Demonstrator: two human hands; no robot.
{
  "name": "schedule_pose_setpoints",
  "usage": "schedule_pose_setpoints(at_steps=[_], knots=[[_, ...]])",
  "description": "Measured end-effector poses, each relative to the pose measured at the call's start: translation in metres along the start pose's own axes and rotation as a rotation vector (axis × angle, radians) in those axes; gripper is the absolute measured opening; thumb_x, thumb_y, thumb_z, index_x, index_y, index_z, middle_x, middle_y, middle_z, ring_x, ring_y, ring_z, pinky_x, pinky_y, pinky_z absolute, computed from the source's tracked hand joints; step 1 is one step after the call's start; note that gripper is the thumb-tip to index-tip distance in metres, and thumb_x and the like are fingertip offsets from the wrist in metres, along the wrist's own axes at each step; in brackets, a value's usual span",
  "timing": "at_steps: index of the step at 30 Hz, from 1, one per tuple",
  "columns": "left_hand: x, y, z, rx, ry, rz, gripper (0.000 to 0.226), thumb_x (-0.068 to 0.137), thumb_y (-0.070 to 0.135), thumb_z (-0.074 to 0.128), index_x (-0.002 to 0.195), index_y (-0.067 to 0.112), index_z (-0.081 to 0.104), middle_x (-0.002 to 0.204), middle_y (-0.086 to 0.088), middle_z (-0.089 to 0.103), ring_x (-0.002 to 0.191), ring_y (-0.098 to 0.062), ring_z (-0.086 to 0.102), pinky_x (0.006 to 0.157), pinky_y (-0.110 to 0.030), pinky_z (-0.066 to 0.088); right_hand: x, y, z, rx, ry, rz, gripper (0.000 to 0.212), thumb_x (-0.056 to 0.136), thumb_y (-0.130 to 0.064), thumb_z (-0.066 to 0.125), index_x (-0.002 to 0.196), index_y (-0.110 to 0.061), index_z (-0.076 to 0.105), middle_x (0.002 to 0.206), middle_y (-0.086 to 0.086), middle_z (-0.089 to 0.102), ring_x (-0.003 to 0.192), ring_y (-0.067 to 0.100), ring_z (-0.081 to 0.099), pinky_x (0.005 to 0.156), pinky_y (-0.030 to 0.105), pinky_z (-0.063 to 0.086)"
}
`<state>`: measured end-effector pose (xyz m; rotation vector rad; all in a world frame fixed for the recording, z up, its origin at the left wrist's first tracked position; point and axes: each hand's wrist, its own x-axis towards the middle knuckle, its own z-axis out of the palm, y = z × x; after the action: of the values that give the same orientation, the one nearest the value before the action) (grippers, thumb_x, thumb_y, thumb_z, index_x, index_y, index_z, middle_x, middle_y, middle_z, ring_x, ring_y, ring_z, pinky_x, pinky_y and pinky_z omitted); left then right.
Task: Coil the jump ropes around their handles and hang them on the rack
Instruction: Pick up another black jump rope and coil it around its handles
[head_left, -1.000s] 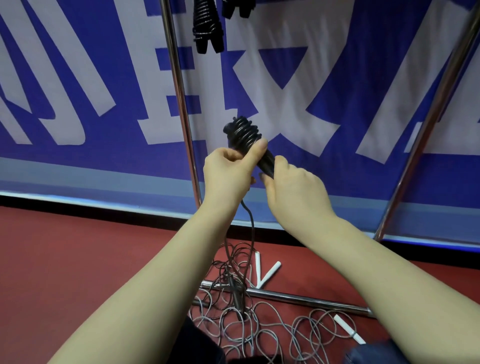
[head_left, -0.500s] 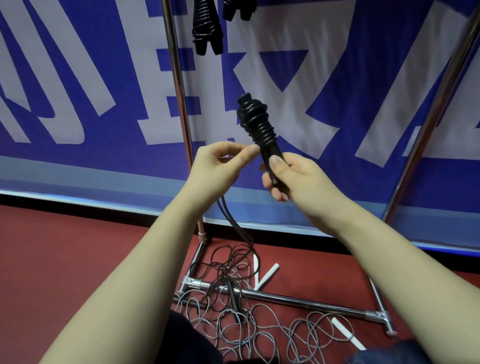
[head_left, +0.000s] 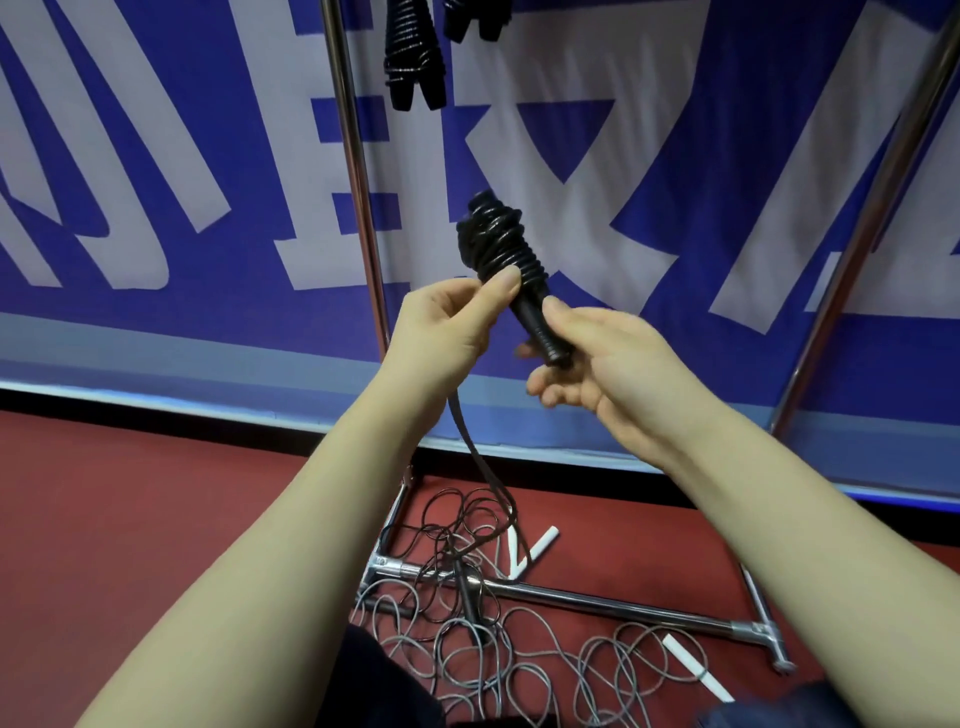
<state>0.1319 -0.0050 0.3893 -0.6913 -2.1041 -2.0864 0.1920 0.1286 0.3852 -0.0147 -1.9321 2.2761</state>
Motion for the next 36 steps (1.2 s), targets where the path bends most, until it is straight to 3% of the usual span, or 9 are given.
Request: schedule_pose_setpoints(at_steps=[4, 7, 9, 13, 19, 24, 27, 32, 36], knots=[[0.002, -0.005, 0.008, 0.044, 0.144, -0.032, 0.04, 0.089, 0.041, 0.069, 0.072, 0.008, 0.054, 0.061, -0.004, 0.031, 0.051, -0.012, 0.025, 0.048, -0.026, 0.023, 0.004, 0.012, 0.001, -0.566, 0.252, -0.285, 0.021, 0.087, -0.023, 0.071, 0.098, -0.016, 0.055, 0.079, -0.004, 0.062, 0.058, 0.009, 0.057, 0.057, 0.022, 0.045], [-0.002, -0.008, 0.014, 0.078, 0.196, -0.022, 0.046, 0.087, 0.04, 0.071, 0.061, 0.014, 0.043, 0.055, 0.002, 0.032, 0.051, -0.012, 0.027, 0.048, -0.023, 0.025, 0.001, 0.019, 0.005, -1.125, 0.281, -0.404, 0.017, 0.098, -0.025, 0.053, 0.101, -0.008, 0.055, 0.076, 0.002, 0.053, 0.069, 0.025, 0.048, 0.061, 0.035, 0.034], [-0.002, -0.008, 0.014, 0.102, 0.16, 0.009, 0.043, 0.089, 0.037, 0.07, 0.059, 0.014, 0.05, 0.051, 0.007, 0.041, 0.049, -0.01, 0.034, 0.051, -0.021, 0.031, 0.003, 0.021, 0.008, -1.266, 0.258, -0.401, 0.014, 0.103, -0.021, 0.041, 0.102, -0.008, 0.047, 0.085, 0.003, 0.045, 0.075, 0.027, 0.039, 0.064, 0.034, 0.023], [-0.003, -0.001, 0.006, 0.082, -0.065, 0.074, 0.026, 0.097, 0.023, 0.061, 0.074, 0.017, 0.071, 0.052, 0.007, 0.059, 0.052, -0.008, 0.048, 0.054, -0.019, 0.04, 0.007, 0.022, 0.005, -1.03, 0.302, -0.345, 0.013, 0.103, -0.013, 0.037, 0.09, -0.012, 0.041, 0.082, 0.0, 0.043, 0.076, 0.026, 0.039, 0.061, 0.033, 0.017], [-0.002, 0.0, 0.0, 0.074, -0.155, 0.092, 0.019, 0.098, 0.02, 0.06, 0.111, 0.019, 0.073, 0.066, 0.005, 0.061, 0.055, -0.012, 0.036, 0.05, -0.018, 0.033, 0.01, 0.017, 0.008, -0.617, 0.302, -0.277, 0.026, 0.105, -0.017, 0.036, 0.102, -0.002, 0.057, 0.091, 0.016, 0.064, 0.073, 0.026, 0.056, 0.067, 0.037, 0.047], [0.007, 0.001, -0.016, 0.161, -0.01, 0.209, 0.015, 0.094, 0.025, 0.065, 0.092, 0.013, 0.073, 0.063, -0.004, 0.066, 0.052, -0.011, 0.047, 0.055, -0.027, 0.04, 0.009, 0.015, 0.009, -0.446, 0.201, -0.231, 0.029, 0.106, -0.017, 0.035, 0.097, -0.004, 0.059, 0.076, 0.006, 0.06, 0.062, 0.015, 0.048, 0.061, 0.03, 0.041], [0.008, -0.001, -0.019, 0.082, -0.048, 0.135, 0.019, 0.093, 0.027, 0.067, 0.101, 0.014, 0.057, 0.064, -0.006, 0.069, 0.052, -0.016, 0.051, 0.058, -0.029, 0.043, 0.007, 0.016, 0.011, -0.316, 0.172, -0.208, 0.029, 0.106, -0.014, 0.034, 0.1, -0.001, 0.059, 0.075, 0.003, 0.059, 0.057, 0.01, 0.047, 0.056, 0.02, 0.04], [0.011, -0.004, -0.02, 0.063, -0.058, 0.057, 0.015, 0.092, 0.033, 0.066, 0.097, 0.019, 0.066, 0.059, -0.001, 0.062, 0.057, -0.02, 0.046, 0.052, -0.021, 0.039, 0.001, 0.011, 0.015, -0.072, 0.039, -0.163, 0.031, 0.107, -0.013, 0.034, 0.091, -0.004, 0.059, 0.072, 0.003, 0.057, 0.052, 0.009, 0.044, 0.058, 0.024, 0.037], [0.009, -0.002, -0.018, -0.045, -0.189, 0.049, 0.028, 0.087, 0.046, 0.061, 0.068, 0.029, 0.071, 0.062, 0.002, 0.041, 0.051, -0.012, 0.029, 0.047, -0.019, 0.027, -0.005, 0.0, 0.011, 0.21, -0.121, -0.026, 0.034, 0.106, -0.016, 0.033, 0.095, 0.002, 0.059, 0.068, 0.004, 0.053, 0.046, 0.009, 0.034, 0.048, 0.019, 0.031]])
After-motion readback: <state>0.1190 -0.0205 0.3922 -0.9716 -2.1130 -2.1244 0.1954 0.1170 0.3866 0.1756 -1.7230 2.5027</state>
